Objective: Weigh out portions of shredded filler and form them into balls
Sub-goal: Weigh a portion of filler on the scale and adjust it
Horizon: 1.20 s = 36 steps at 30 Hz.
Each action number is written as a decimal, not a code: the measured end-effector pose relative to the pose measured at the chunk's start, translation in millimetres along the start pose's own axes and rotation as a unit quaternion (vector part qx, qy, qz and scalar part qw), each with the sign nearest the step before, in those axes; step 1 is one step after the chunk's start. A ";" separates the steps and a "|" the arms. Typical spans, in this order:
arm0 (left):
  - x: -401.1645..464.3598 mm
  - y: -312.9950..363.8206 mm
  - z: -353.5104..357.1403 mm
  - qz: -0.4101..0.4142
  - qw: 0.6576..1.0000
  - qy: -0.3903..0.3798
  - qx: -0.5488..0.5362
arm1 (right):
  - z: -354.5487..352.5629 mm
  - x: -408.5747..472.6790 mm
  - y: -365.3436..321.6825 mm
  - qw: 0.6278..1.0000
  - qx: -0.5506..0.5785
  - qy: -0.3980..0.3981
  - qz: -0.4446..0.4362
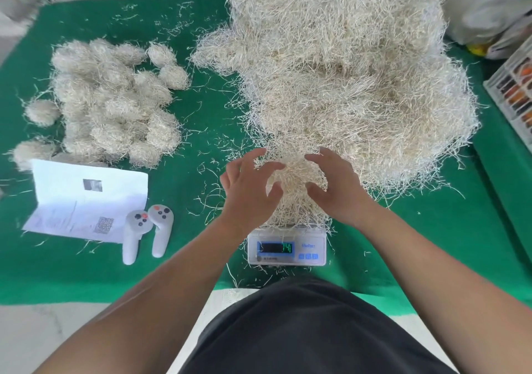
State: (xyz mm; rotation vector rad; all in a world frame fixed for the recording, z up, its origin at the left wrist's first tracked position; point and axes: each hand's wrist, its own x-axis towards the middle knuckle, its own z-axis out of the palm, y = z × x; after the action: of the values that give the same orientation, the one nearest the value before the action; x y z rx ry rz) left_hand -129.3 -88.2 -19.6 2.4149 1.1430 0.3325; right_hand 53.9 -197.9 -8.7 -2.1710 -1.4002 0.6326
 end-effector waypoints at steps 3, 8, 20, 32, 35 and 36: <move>-4.0 0.6 -1.0 -0.006 0.999 0.031 0.014 | 0.9 -2.3 0.2 1.000 -0.002 0.009 -0.001; -5.4 2.4 -2.3 -0.011 0.999 0.046 0.020 | 2.5 -5.5 6.9 1.000 -0.007 0.010 0.008; -6.3 0.1 7.5 -0.007 0.998 0.015 -0.056 | 5.5 1.5 19.6 0.999 -0.018 0.016 0.031; 69.7 21.7 -7.5 0.002 0.991 0.006 -0.137 | -67.5 132.5 13.7 0.983 -0.093 0.155 -0.040; 90.5 30.9 -9.0 -0.010 0.986 -0.001 -0.167 | -85.4 181.4 18.4 0.973 -0.181 0.144 -0.021; 96.6 32.8 -8.9 -0.008 0.985 -0.002 -0.174 | -89.1 194.7 22.2 0.968 -0.218 0.126 -0.002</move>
State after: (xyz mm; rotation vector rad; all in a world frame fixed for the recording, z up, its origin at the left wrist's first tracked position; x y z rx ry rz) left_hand -50.0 -28.8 6.8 2.0984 1.0084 0.4800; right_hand 196.0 -39.3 23.4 -2.4718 -1.5054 0.0340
